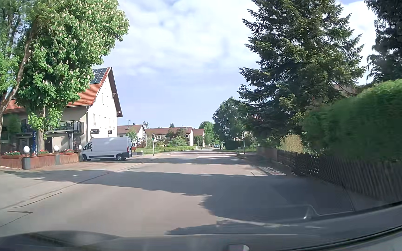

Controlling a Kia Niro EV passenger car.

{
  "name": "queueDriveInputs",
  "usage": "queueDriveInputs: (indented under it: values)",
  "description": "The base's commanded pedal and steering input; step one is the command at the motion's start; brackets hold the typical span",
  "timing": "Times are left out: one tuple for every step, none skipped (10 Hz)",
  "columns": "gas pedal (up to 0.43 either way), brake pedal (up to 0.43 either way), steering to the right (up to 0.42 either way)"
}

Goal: Follow the waypoints while adhering to traffic rules and regulations

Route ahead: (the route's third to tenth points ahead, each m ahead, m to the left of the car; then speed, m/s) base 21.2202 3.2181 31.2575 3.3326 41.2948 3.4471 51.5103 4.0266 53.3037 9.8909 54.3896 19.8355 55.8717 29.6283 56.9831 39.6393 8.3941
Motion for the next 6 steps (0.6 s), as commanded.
queueDriveInputs:
  values:
    - [0.000,0.037,-0.003]
    - [0.000,0.085,0.000]
    - [0.000,0.110,0.000]
    - [0.000,0.122,0.000]
    - [0.000,0.146,0.000]
    - [0.000,0.165,0.001]
